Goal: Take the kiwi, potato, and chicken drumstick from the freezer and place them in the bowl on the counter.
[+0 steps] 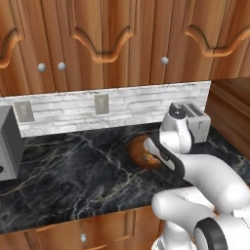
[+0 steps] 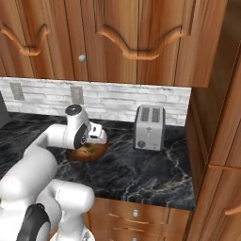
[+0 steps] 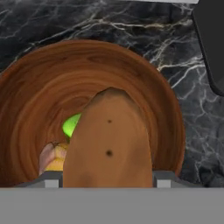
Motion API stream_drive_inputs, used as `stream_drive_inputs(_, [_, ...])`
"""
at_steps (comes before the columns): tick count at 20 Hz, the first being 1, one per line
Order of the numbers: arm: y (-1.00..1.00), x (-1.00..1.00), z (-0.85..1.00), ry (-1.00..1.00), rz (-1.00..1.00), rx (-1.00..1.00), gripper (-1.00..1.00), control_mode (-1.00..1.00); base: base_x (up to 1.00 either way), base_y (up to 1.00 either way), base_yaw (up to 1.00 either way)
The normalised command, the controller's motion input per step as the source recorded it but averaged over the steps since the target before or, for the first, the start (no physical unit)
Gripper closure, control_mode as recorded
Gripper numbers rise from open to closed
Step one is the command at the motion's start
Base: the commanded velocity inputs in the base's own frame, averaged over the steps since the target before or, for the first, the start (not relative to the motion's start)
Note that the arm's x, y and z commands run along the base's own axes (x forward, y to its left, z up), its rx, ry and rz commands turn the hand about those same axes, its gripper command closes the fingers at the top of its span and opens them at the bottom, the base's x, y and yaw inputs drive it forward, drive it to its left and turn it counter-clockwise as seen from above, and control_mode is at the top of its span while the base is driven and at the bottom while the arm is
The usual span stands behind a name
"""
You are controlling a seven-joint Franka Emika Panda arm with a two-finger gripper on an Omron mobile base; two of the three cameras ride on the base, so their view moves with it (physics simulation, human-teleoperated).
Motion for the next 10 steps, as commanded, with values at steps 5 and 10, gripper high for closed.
stream_drive_inputs(5, [0.0, 0.26, -0.34, 0.07, 0.0, 0.0, 1.0, -1.0, 0.0, 0.0, 0.0])
stream_drive_inputs(10, [0.0, 0.26, -0.4, 0.03, 0.0, 0.0, 1.0, -1.0, 0.0, 0.0, 0.0])
